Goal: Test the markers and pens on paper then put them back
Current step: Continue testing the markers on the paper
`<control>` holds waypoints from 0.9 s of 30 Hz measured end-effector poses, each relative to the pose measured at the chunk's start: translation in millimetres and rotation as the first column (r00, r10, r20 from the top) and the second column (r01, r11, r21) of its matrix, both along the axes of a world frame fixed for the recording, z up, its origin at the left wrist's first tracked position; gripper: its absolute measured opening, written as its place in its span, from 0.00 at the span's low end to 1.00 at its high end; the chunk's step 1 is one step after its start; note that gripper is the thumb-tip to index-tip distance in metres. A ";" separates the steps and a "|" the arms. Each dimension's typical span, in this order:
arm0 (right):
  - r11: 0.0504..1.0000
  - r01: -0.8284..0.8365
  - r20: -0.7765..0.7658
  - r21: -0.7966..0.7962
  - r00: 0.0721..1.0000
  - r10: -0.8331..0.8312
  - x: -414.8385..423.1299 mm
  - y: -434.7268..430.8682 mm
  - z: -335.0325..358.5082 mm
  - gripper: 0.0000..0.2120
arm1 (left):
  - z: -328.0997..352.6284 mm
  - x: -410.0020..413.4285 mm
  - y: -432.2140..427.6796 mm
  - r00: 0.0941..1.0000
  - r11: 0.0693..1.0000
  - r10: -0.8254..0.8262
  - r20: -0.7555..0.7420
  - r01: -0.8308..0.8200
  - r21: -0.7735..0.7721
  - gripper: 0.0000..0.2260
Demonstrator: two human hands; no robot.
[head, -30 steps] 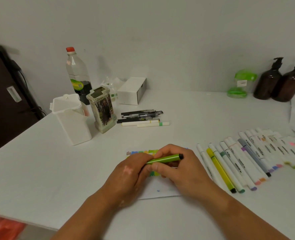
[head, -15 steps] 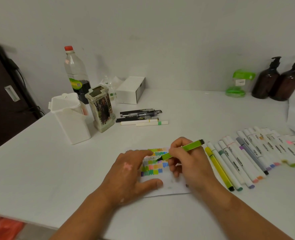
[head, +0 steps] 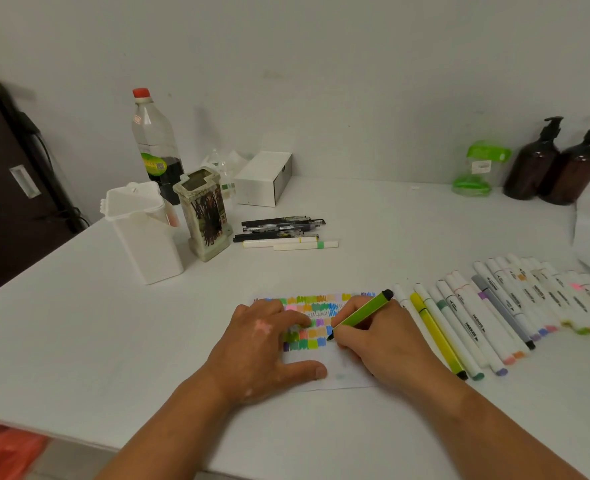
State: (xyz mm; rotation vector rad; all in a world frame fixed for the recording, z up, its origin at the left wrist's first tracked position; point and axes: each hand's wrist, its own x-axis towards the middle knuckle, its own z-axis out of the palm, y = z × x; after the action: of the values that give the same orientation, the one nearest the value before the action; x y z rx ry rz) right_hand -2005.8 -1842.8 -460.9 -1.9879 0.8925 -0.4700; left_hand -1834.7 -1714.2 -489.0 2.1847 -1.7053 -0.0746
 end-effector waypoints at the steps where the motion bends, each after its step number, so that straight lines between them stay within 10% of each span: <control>1: 1.000 0.007 -0.012 -0.018 1.000 -0.007 0.3 -0.6 -0.7 0.06 | 0.2 0.1 0.0 1.000 1.000 0.000 0.001 0.000 0.000 0.38; 27: 0.994 0.025 -0.067 -0.106 0.997 -0.032 1.5 -2.8 -2.8 0.05 | 4.5 -2.3 0.3 1.000 1.000 0.006 -0.017 -0.006 0.023 0.38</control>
State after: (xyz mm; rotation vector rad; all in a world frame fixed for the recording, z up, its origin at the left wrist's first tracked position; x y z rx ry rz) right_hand -2004.3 -1845.6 -463.6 -2.1000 0.9567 -0.4760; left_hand -1837.0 -1713.9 -484.5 2.1990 -1.6969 -0.1106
